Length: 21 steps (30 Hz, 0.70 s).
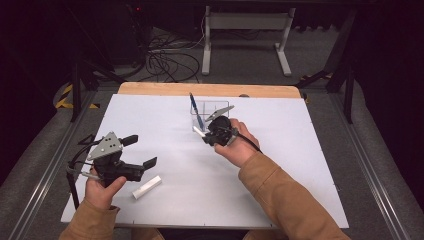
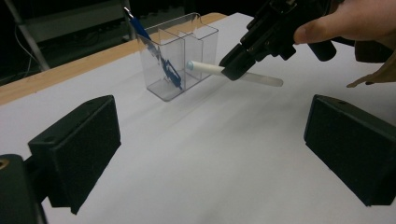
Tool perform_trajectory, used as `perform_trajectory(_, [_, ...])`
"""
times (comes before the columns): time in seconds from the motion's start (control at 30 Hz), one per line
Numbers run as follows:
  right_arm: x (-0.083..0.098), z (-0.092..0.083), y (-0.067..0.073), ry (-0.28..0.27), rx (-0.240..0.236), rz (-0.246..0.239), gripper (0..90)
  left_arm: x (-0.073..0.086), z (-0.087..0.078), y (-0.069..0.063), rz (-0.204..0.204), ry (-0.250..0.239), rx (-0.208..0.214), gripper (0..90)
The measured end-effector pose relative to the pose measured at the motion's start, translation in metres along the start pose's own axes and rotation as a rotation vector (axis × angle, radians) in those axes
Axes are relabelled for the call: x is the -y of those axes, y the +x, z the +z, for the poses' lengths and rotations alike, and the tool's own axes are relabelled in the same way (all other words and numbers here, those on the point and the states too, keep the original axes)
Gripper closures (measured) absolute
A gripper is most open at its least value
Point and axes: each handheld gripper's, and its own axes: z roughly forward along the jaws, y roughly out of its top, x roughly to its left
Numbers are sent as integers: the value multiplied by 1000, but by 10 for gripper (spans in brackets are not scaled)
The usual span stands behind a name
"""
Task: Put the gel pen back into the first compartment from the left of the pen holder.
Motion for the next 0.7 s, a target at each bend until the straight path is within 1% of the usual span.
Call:
perform_trajectory(0.13, [-4,-9,-2,-86,-8,-22,789,0,0,0,0,1,-1,44])
perform_trajectory(0.23, [-6,-16,-5,-147,-8,-56,789,0,0,-1,0,0,-1,44])
perform_trajectory(0.3, [-8,-20,-7,-187,-22,-53,789,0,0,-1,-3,0,2,44])
perform_trajectory(0.37, [-9,-22,-8,-222,-31,-47,789,0,0,-3,-19,-3,8,44])
perform_trajectory(0.43, [-9,-24,-10,-251,-32,-46,789,0,0,-2,-12,-2,5,44])
perform_trajectory(0.5, [-10,-26,-11,-277,-29,-43,789,0,0,-3,-20,-3,8,44])
perform_trajectory(0.67, [-11,-29,-13,-355,-21,-23,789,0,0,-3,-20,-2,8,44])
perform_trajectory(0.7, [-12,-30,-14,-369,-19,-20,789,0,0,-2,-12,-1,7,44])
